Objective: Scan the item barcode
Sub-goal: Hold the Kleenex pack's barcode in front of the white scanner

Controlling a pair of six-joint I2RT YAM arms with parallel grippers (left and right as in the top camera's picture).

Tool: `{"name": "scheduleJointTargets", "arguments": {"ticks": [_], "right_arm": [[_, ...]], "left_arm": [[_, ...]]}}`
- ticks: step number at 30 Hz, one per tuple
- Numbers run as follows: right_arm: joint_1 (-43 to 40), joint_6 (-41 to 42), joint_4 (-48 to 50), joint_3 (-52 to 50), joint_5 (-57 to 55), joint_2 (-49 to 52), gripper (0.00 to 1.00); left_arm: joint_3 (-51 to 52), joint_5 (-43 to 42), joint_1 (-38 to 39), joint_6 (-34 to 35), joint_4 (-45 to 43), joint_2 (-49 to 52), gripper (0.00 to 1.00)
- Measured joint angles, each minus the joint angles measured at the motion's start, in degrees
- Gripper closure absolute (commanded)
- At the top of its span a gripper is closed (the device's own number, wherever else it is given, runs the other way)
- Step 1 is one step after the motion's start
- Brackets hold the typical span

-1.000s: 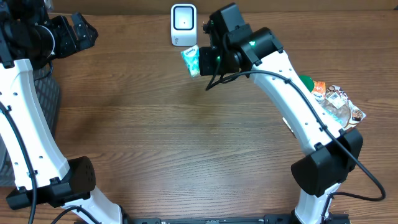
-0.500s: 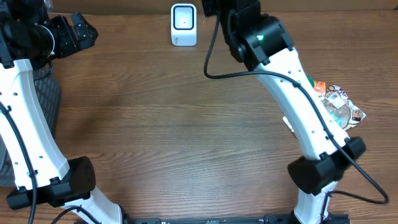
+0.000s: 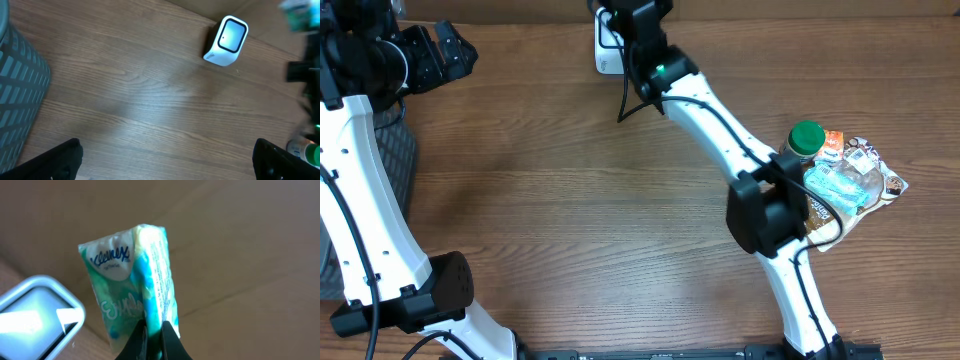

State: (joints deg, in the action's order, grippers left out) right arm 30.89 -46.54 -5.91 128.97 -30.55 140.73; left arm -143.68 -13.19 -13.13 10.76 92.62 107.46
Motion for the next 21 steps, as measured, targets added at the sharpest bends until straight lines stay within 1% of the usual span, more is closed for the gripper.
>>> {"name": "scheduleJointTargets", "arguments": {"ticks": [1,7,14,21], "right_arm": [[0.0,-2.8,0.7,0.0,0.0,2.0,0.96],[0.0,-7.5,1.2,0.0,0.1,6.8,0.96],[0.0,-9.0,1.4,0.0,0.1,8.5,0.96],[0.1,-9.2,3.7,0.0,0.0,8.5,0.96]], "left_arm": [[0.0,0.0,0.0,0.0,0.0,0.0,0.0],[0.0,0.0,0.0,0.0,0.0,0.0,0.0],[0.0,0.0,0.0,0.0,0.0,0.0,0.01],[0.0,0.0,0.0,0.0,0.0,0.0,0.0]]}}
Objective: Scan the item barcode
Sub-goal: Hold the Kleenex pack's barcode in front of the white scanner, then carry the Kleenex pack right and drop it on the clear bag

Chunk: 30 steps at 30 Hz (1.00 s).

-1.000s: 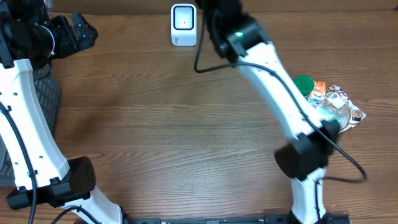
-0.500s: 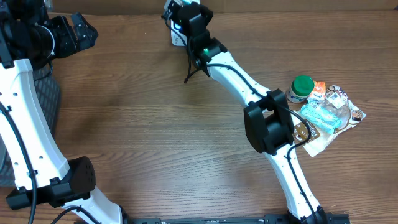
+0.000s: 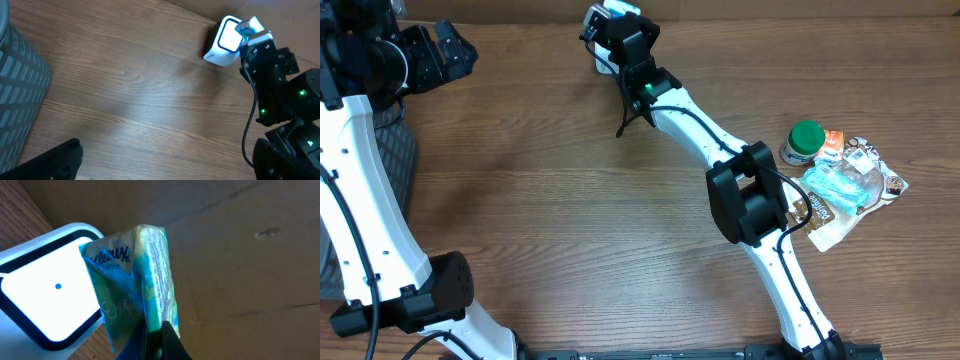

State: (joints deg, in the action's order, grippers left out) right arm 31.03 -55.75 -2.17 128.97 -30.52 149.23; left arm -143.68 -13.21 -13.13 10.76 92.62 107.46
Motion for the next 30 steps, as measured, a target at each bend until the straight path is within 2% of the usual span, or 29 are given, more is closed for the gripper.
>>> {"name": "scheduleJointTargets", "arguments": {"ticks": [9,14,19,30], "right_arm": [[0.6,0.7,-0.1,0.0,-0.4,0.0,0.96],[1.0,7.7,-5.1,0.0,1.2,-1.2,0.96],[1.0,18.7,-20.1,-0.6,6.4,-8.6,0.96],[-1.0,50.2,-64.3,0.2,25.8,-41.7,0.96]], "left_arm": [[0.0,0.0,0.0,0.0,0.0,0.0,0.01],[0.0,0.0,0.0,0.0,0.0,0.0,0.01],[0.0,0.0,0.0,0.0,0.0,0.0,0.01],[0.0,0.0,0.0,0.0,0.0,0.0,0.01]]}}
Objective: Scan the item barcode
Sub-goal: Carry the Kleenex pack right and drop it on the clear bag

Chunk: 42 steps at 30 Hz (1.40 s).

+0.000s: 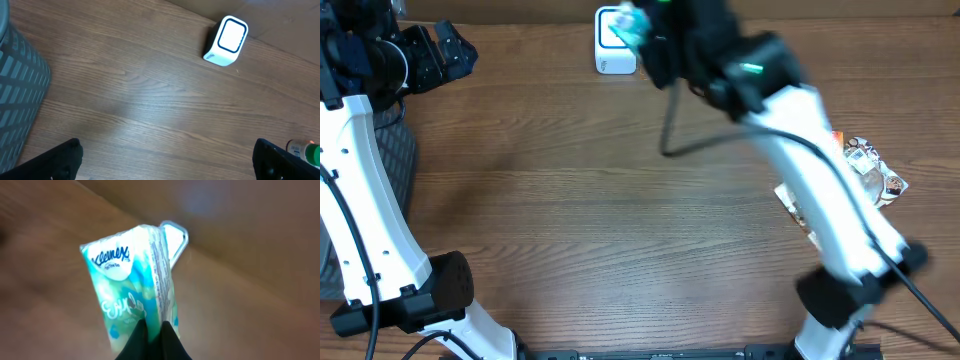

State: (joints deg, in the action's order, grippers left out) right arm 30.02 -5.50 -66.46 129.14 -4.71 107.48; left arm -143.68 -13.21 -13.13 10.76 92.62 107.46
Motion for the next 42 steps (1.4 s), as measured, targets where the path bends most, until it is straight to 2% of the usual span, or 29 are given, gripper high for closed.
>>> {"name": "scheduleJointTargets", "arguments": {"ticks": [4,9,13,18,23,28,30,35,42], "right_arm": [[-6.9,11.2,-12.9,0.2,2.1,-5.2,0.96],[-22.7,22.8,-25.3,-0.1,2.9,-5.7,0.96],[-33.0,27.4,-29.0,-2.5,3.0,-5.4,0.96],[-40.9,29.6,-27.6,-12.0,3.4,-5.2,0.93],[-44.2,30.0,-22.0,-23.7,3.4,-4.7,0.86],[-44.3,30.4,-15.1,-33.8,3.9,-4.5,0.56],[-44.2,30.5,-13.0,-35.9,3.8,-4.5,0.51],[-44.2,30.2,-11.9,-36.8,4.0,-4.4,0.51],[-44.0,26.9,-18.1,-32.4,7.6,-4.5,0.53]], "left_arm": [[0.0,0.0,0.0,0.0,0.0,0.0,0.0],[0.0,0.0,0.0,0.0,0.0,0.0,0.0],[0.0,0.0,0.0,0.0,0.0,0.0,0.01],[0.0,0.0,0.0,0.0,0.0,0.0,0.0],[0.0,0.0,0.0,0.0,0.0,0.0,0.0],[0.0,0.0,0.0,0.0,0.0,0.0,0.01],[0.0,0.0,0.0,0.0,0.0,0.0,0.0],[0.0,0.0,0.0,0.0,0.0,0.0,0.0],[0.0,0.0,0.0,0.0,0.0,0.0,0.0]]}}
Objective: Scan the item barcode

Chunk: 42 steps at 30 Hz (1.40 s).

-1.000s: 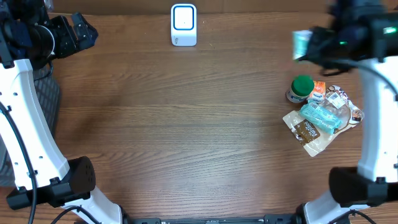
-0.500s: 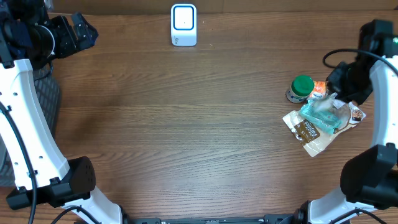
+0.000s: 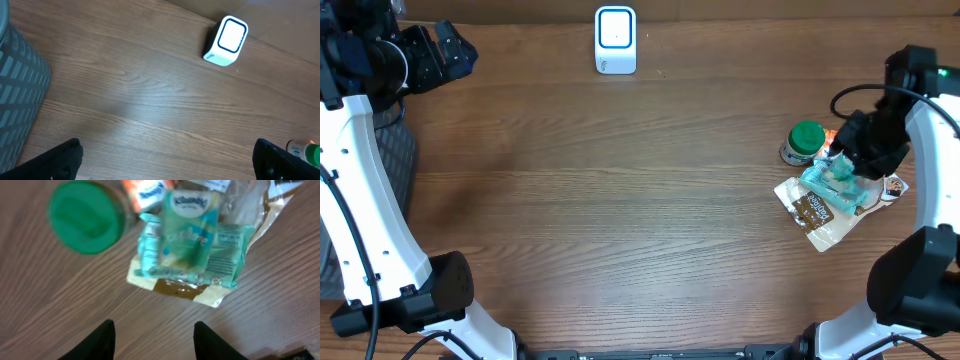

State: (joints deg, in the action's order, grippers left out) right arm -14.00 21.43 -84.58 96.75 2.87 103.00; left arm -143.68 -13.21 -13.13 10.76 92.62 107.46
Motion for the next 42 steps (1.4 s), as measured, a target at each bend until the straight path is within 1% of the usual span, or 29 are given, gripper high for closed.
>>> {"name": "scheduleJointTargets", "arguments": {"ticks": [3,5,12,24,25,26,27,29,34,38,42], "right_arm": [[1.0,-0.7,-1.4,3.3,1.4,-1.1,0.53],[3.0,-1.0,-1.6,4.3,2.0,-3.6,0.53],[10.0,-1.7,-0.3,5.2,3.3,-13.2,0.52],[15.4,-5.5,-0.7,5.3,8.6,-23.6,0.51],[16.1,-5.8,-1.6,5.7,9.1,-24.8,0.5],[16.7,-5.9,-2.4,6.2,9.4,-25.9,0.38],[17.2,-6.1,-3.7,7.0,9.8,-27.1,0.0],[17.8,-6.2,-7.2,8.8,10.3,-29.9,0.0],[17.8,-6.4,-10.8,10.1,10.4,-37.5,0.0],[17.9,-6.4,-10.3,10.5,8.9,-42.3,0.0],[17.9,-6.5,-9.1,10.8,5.4,-43.6,0.0]], "left_arm": [[0.0,0.0,0.0,0.0,0.0,0.0,0.01],[0.0,0.0,0.0,0.0,0.0,0.0,0.01],[0.0,0.0,0.0,0.0,0.0,0.0,0.01],[0.0,0.0,0.0,0.0,0.0,0.0,0.01],[0.0,0.0,0.0,0.0,0.0,0.0,0.01],[0.0,0.0,0.0,0.0,0.0,0.0,0.0],[0.0,0.0,0.0,0.0,0.0,0.0,0.01],[0.0,0.0,0.0,0.0,0.0,0.0,0.01],[0.0,0.0,0.0,0.0,0.0,0.0,0.0],[0.0,0.0,0.0,0.0,0.0,0.0,0.0],[0.0,0.0,0.0,0.0,0.0,0.0,0.0]]}}
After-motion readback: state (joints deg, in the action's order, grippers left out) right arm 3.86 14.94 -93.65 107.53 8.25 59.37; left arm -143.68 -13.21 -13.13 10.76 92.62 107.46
